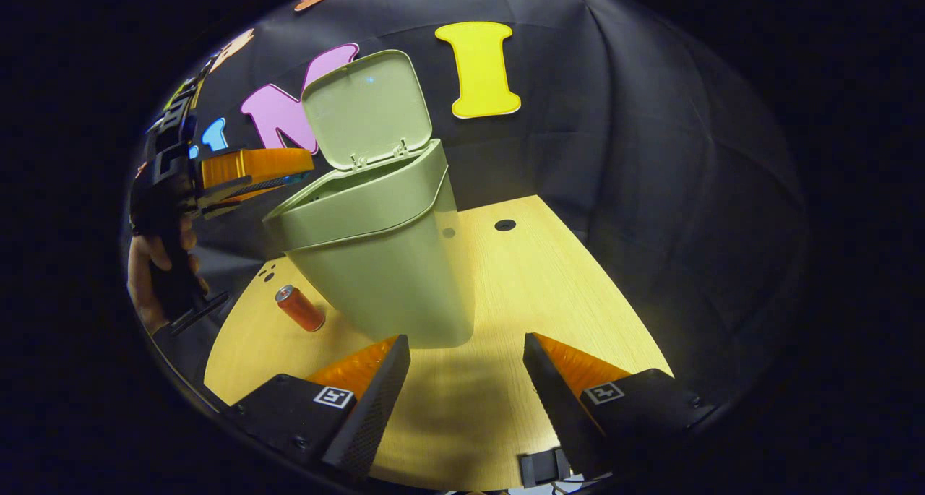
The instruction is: Press the lid of the desktop garbage bin to open it, pick up the crumpled paper on the desktop and throw it into the bin, then pick up the pop can on the desktop and drop it into the bin, and finally close the garbage bin lid.
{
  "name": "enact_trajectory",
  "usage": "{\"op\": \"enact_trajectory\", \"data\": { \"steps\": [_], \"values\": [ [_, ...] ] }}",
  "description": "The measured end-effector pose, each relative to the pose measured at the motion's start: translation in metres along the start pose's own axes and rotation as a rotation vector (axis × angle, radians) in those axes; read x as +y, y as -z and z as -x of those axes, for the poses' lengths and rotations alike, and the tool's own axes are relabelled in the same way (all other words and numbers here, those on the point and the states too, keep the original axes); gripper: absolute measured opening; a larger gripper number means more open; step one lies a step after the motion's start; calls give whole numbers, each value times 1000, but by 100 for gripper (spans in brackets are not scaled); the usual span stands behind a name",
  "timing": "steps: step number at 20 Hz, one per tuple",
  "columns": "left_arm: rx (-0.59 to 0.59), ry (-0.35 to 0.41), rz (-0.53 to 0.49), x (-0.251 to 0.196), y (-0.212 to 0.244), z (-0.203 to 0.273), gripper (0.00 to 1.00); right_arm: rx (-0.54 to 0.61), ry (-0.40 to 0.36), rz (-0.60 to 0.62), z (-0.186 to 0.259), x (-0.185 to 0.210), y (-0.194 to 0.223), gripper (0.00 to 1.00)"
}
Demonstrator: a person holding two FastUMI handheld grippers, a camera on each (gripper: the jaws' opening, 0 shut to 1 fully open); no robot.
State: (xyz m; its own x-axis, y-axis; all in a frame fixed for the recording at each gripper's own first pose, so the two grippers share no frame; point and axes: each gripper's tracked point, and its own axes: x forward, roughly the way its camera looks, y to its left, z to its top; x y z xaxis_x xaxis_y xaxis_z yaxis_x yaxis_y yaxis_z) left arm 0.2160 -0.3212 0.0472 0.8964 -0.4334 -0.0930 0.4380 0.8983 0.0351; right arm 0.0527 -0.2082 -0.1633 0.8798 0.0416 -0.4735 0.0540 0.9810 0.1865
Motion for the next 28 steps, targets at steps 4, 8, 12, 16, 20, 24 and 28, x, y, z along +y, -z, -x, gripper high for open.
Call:
{"op": "enact_trajectory", "data": {
  "steps": [4,8,12,16,20,24,28],
  "values": [
    [13,-4,15,-2,5,-10,35,6,-2,11,2,-1,3,99],
    [24,-36,20,2,10,-9,62,4,-5,18,4,0,4,99],
    [11,-81,31,18,12,7,94,5,-24,38,6,11,7,99],
    [-11,-179,49,57,11,44,96,20,-50,63,7,30,14,99],
    [-26,-301,50,112,21,95,96,40,-70,92,7,53,24,99],
    [9,-414,88,162,50,153,96,64,-119,159,7,91,41,99],
    [54,-502,109,203,83,210,96,69,-162,200,3,135,53,99]
  ]
}}
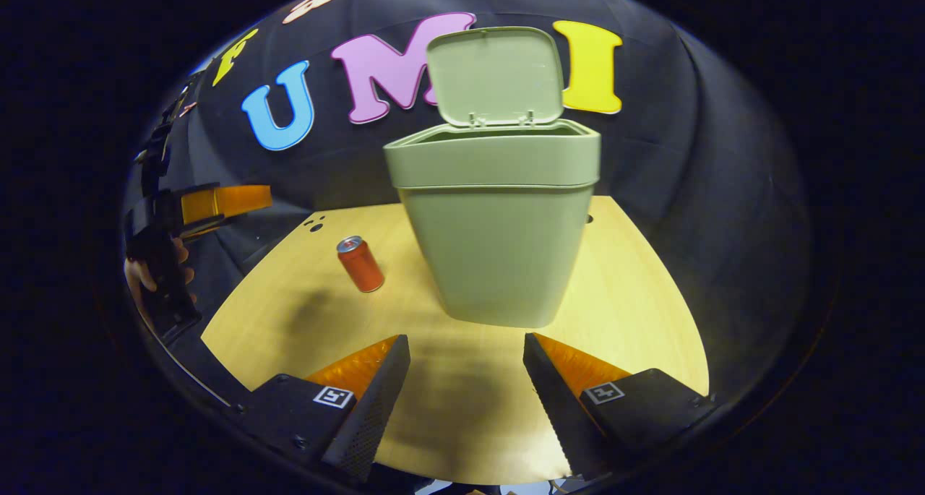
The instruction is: Press the lid of the desktop garbage bin to open it, pick up the crumpled paper on the desktop and throw it into the bin, then pick up the pop can on the desktop and drop it into the bin, and finally close the garbage bin lid.
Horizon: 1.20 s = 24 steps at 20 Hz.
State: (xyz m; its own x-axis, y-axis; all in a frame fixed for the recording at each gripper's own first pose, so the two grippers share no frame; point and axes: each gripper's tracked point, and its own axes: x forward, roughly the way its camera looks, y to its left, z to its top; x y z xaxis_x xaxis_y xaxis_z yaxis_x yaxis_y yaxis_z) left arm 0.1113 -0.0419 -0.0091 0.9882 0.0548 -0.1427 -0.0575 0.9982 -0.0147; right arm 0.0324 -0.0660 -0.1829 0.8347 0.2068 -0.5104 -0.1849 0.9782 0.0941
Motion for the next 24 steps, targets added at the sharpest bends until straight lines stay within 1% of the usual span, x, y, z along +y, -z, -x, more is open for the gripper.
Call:
{"op": "enact_trajectory", "data": {
  "steps": [3,6,10,14,15,16,17,21,24],
  "values": [
    [20,-55,21,43,16,20,96,10,-40,17,-14,37,0,99],
    [32,-130,46,84,32,37,96,14,-75,46,-32,73,-5,99],
    [71,-173,66,123,61,56,96,15,-120,91,-62,115,-16,99],
    [110,-208,105,151,88,71,96,6,-124,121,-97,142,-27,99],
    [118,-218,114,157,95,73,99,17,-122,124,-105,146,-27,99],
    [125,-228,123,162,101,76,96,25,-118,120,-114,150,-29,99],
    [132,-235,132,167,106,78,96,26,-108,111,-125,153,-31,99],
    [185,-263,153,184,136,78,96,54,-101,85,-160,166,-34,99],
    [204,-277,152,193,148,73,96,65,-102,111,-186,175,-37,99]
  ]
}}
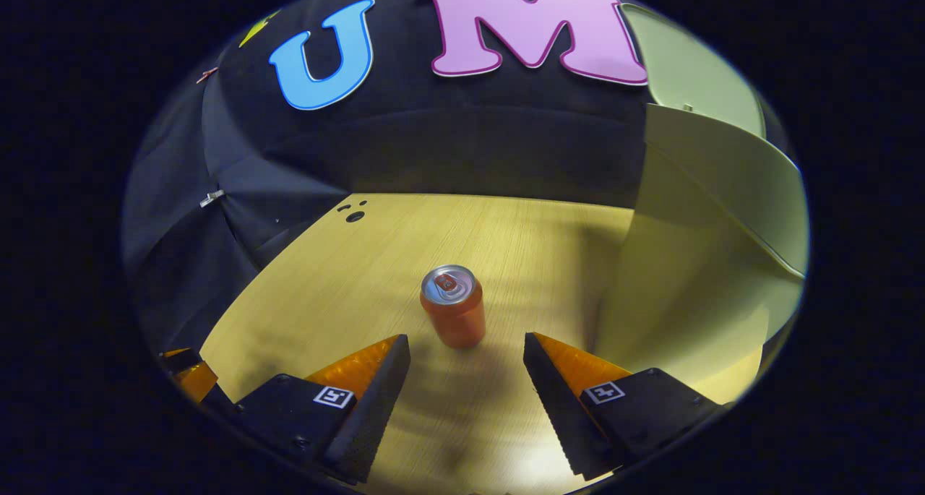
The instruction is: Press the lid of the desktop garbage bin to open it, pick up the crumpled paper on the desktop and throw it into the bin, then pick up the pop can on the desktop and drop it into the bin, and finally close the garbage bin lid.
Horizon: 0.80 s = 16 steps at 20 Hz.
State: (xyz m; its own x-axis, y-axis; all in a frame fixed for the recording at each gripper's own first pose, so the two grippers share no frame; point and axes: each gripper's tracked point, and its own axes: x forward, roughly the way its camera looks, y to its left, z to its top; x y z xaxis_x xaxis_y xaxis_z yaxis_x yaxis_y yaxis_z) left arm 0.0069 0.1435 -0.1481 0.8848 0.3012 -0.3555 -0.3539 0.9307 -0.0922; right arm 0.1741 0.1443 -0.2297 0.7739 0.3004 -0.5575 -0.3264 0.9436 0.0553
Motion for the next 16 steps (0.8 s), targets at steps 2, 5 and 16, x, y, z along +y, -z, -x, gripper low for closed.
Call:
{"op": "enact_trajectory", "data": {
  "steps": [2,5,16],
  "values": [
    [13,-7,3,5,3,-8,96,8,-2,18,-18,5,0,99],
    [25,-13,8,6,4,-15,96,30,3,16,-48,9,4,99],
    [80,-30,-10,10,23,-22,96,66,43,42,-117,6,9,99]
  ]
}}
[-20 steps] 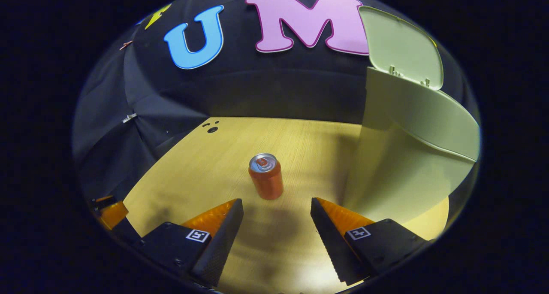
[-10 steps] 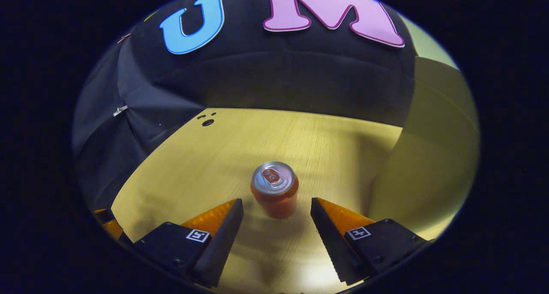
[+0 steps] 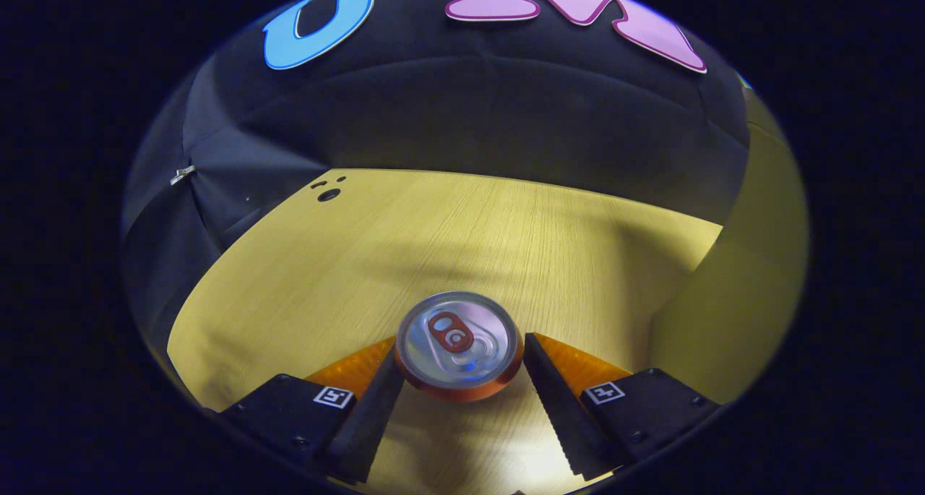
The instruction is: Press the lid of the desktop garbage bin to open it, pick up the crumpled paper on the desktop and throw it into the bin, then pick up the pop can on the desktop and drop it into the bin, and finally close the garbage bin lid.
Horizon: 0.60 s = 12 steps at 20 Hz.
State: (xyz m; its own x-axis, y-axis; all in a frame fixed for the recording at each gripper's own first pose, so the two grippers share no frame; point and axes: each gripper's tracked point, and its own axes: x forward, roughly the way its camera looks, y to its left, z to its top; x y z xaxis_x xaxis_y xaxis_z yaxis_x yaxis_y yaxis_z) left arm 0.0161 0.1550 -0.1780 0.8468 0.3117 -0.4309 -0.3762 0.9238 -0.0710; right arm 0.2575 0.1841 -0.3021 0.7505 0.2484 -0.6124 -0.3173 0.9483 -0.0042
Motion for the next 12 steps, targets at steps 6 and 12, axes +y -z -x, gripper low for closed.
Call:
{"op": "enact_trajectory", "data": {
  "steps": [6,12],
  "values": [
    [1,26,-3,-10,1,5,96,-14,-38,57,19,14,-6,83],
    [-16,91,-36,-35,0,9,96,-97,-81,102,83,25,-39,83]
  ]
}}
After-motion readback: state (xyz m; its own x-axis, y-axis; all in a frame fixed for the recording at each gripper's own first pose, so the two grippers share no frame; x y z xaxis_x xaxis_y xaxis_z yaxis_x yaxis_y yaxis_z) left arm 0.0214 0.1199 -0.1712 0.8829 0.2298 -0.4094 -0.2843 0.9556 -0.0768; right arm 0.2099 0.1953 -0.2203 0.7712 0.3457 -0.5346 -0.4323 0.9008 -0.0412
